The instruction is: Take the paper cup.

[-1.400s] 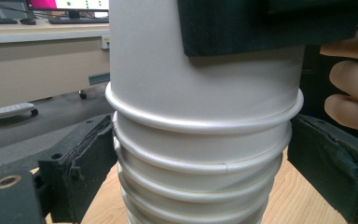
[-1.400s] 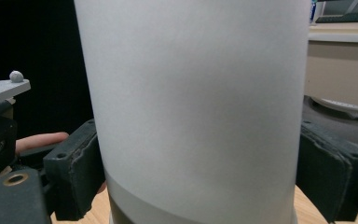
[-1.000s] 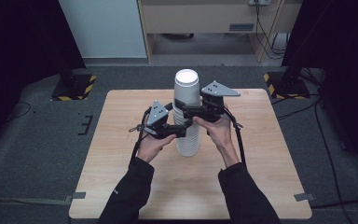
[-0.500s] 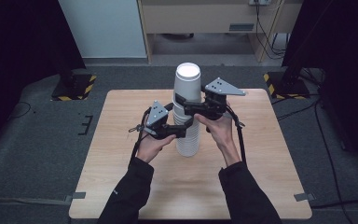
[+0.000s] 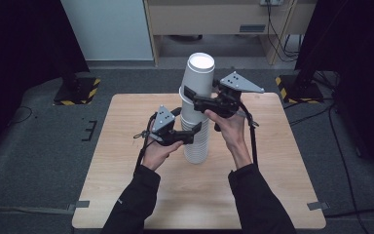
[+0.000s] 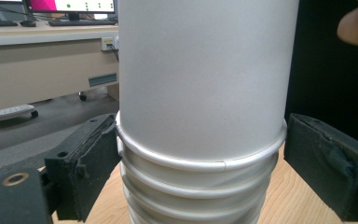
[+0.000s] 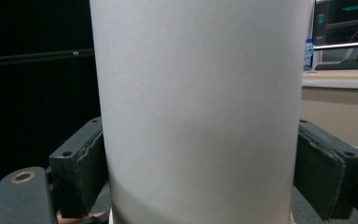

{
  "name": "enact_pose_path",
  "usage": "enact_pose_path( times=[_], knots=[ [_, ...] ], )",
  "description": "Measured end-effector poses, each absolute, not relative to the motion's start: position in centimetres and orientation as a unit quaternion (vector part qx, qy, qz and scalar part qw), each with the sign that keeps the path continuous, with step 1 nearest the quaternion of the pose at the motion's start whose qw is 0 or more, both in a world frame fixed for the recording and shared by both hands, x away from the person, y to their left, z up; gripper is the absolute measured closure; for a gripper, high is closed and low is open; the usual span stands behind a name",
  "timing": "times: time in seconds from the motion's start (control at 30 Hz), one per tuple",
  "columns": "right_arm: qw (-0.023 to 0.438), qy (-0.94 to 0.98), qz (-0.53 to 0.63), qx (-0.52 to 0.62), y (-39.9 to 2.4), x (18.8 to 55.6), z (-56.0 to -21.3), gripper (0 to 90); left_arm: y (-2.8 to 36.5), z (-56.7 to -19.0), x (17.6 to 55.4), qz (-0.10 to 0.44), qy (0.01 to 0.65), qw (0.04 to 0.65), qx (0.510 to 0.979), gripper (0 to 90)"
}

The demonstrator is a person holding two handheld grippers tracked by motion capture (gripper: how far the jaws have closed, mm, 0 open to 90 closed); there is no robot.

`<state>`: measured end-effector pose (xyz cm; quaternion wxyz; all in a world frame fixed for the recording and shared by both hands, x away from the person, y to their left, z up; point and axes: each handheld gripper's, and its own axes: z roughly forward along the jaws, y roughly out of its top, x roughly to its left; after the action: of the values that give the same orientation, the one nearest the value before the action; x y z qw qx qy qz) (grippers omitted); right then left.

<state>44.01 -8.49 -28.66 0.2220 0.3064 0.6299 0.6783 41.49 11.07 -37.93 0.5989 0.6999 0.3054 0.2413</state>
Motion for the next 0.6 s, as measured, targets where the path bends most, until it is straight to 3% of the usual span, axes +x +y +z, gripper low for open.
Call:
enact_pose_path(
  times=[0.6],
  knots=[
    [0.226, 0.581, 0.719, 0.308, -11.0, 42.9, -25.6, 15.0, 11.2, -37.9, 41.3, 0.244, 0.306, 0.6, 0.698, 11.5]
  ],
)
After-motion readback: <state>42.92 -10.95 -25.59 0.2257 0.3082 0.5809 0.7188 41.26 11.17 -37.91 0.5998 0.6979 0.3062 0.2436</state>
